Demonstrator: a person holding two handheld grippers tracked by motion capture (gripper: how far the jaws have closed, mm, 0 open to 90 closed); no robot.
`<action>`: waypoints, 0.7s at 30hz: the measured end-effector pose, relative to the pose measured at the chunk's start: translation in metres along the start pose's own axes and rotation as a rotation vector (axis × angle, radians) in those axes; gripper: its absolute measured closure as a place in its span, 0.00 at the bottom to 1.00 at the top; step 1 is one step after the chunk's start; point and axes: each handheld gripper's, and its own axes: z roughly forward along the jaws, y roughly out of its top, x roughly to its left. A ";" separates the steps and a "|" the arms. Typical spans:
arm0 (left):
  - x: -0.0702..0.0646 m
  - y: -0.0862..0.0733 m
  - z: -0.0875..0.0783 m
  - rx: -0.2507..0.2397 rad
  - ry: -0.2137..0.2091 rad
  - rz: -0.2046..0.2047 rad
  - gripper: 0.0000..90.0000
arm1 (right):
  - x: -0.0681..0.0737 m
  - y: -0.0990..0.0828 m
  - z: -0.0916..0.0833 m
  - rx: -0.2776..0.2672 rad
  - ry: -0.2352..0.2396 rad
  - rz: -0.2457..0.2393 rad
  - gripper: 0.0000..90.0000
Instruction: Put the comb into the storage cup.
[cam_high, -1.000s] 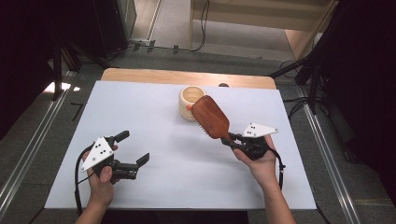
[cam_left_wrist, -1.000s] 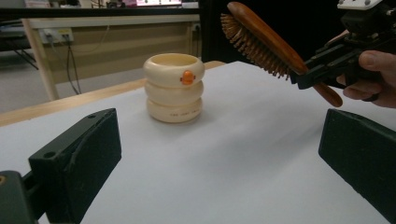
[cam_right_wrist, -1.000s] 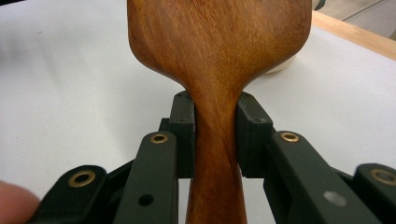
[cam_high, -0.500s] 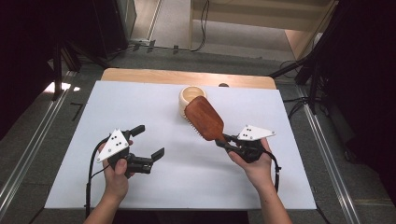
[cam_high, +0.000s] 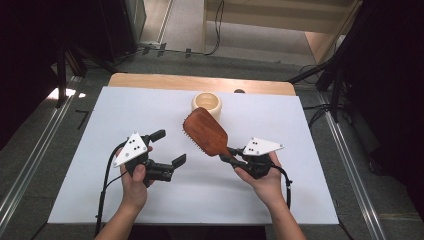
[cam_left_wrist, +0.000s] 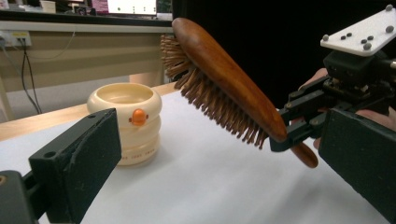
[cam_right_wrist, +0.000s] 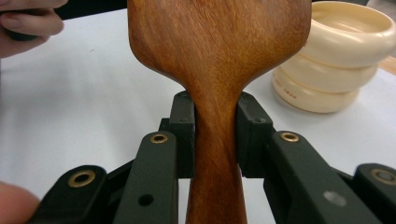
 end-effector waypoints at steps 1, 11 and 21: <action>-0.001 0.001 0.001 -0.004 -0.003 -0.004 0.00 | 0.001 0.001 0.001 -0.002 0.005 -0.001 0.78; -0.009 0.008 0.017 0.002 -0.020 -0.038 0.00 | 0.017 0.006 0.006 -0.031 0.031 -0.028 0.78; -0.010 0.008 0.025 0.010 -0.036 -0.083 0.00 | 0.031 0.012 0.009 -0.063 0.053 -0.059 0.78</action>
